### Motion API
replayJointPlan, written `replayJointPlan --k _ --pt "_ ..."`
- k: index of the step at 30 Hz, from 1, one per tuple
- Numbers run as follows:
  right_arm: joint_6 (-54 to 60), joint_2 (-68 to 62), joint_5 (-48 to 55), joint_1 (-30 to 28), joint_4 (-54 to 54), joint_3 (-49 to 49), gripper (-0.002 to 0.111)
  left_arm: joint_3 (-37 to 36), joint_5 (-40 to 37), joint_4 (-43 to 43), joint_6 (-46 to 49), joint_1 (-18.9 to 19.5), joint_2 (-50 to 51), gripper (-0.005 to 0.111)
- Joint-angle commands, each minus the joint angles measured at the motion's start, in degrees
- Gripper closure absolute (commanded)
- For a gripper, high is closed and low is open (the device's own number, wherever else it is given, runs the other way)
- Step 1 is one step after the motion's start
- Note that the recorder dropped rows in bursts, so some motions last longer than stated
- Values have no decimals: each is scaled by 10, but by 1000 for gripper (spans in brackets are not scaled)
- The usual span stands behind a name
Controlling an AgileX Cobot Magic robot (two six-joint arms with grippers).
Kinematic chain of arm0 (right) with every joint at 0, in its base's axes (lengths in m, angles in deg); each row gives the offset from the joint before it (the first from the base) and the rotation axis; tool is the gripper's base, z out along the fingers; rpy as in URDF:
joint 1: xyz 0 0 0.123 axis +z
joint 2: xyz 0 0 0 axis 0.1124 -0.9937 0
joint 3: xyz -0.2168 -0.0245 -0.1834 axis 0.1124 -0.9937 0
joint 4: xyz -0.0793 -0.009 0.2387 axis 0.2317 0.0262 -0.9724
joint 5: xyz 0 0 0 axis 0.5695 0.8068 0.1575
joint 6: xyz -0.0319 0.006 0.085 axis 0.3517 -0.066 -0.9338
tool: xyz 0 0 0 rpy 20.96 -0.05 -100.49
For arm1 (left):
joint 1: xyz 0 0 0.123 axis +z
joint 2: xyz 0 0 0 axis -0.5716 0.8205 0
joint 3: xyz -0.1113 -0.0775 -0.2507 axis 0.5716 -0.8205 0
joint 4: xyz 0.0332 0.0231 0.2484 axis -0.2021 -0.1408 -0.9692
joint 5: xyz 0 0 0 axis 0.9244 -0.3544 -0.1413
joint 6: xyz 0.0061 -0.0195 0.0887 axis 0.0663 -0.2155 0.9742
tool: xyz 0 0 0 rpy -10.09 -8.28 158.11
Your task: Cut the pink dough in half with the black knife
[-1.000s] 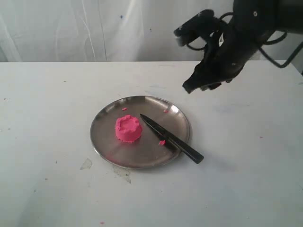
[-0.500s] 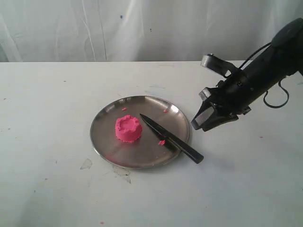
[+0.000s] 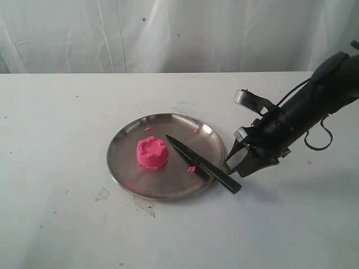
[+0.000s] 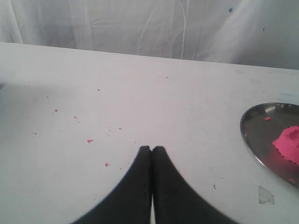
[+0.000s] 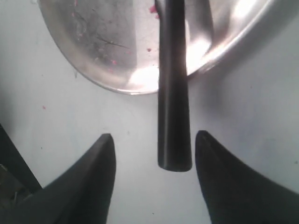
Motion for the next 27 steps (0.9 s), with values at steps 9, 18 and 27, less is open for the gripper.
replayJointPlan --k 9,18,27 --pt "22 -50 4 -4 -44 -3 59 -3 2 0 1 -3 -2 107" --pt "29 -50 9 20 -42 -3 59 -3 2 0 1 -3 -2 107" --pt "30 -52 -12 30 -31 -3 59 -3 2 0 1 -3 -2 107"
